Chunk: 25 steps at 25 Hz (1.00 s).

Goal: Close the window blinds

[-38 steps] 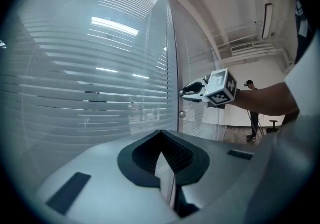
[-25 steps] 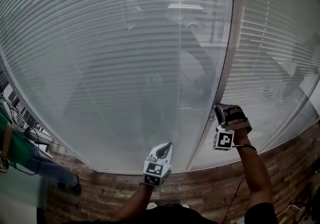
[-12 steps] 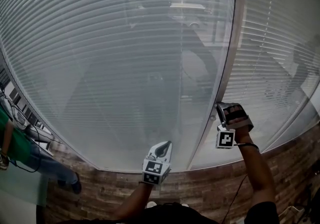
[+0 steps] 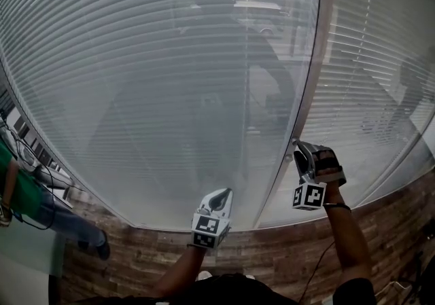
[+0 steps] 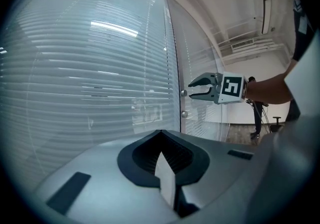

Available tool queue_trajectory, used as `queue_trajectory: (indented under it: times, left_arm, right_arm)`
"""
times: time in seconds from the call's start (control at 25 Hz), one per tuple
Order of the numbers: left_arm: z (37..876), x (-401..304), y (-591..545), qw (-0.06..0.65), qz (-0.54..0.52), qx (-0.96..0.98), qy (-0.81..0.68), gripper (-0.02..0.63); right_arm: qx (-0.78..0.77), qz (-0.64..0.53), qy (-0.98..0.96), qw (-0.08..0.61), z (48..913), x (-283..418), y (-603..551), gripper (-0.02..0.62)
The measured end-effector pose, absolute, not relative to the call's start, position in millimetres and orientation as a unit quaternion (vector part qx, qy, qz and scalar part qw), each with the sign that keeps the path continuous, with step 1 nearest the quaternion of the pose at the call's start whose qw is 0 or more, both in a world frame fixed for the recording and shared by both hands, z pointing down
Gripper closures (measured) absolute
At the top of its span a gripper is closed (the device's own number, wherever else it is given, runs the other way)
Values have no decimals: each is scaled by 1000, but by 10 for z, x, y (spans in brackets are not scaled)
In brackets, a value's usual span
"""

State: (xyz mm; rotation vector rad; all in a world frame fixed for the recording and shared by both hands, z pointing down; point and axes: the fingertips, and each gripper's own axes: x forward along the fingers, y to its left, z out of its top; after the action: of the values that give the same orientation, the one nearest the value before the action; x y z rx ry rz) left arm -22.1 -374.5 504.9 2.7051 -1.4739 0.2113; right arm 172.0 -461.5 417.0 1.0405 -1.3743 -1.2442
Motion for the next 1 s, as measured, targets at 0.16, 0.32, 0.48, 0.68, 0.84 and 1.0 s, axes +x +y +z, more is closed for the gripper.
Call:
queue_trajectory:
  times: [0.16, 0.32, 0.48, 0.68, 0.84, 1.0]
  left_arm:
    - [4949, -239, -3756, 21, 59, 873, -484, 606]
    - [4927, -260, -3796, 19, 54, 866, -496, 606]
    - [4804, -272, -3784, 20, 42, 858, -511, 606]
    - [4740, -249, -3724, 9, 32, 856, -516, 606]
    - [4574, -225, -3652, 5, 21, 848, -530, 606]
    - [4542, -248, -3618, 5, 15, 836, -549, 606]
  right_arm:
    - [459, -475, -603, 448, 4081, 1665, -4464, 434]
    - [514, -415, -650, 376, 3930, 1619, -4320, 567]
    - [544, -341, -709, 292, 3889, 1543, -4181, 592]
    - [580, -180, -783, 135, 3918, 1503, -4011, 592]
    - [580, -77, -810, 48, 4105, 1520, -3947, 592]
    - [576, -49, -814, 47, 4247, 1499, -3821, 592]
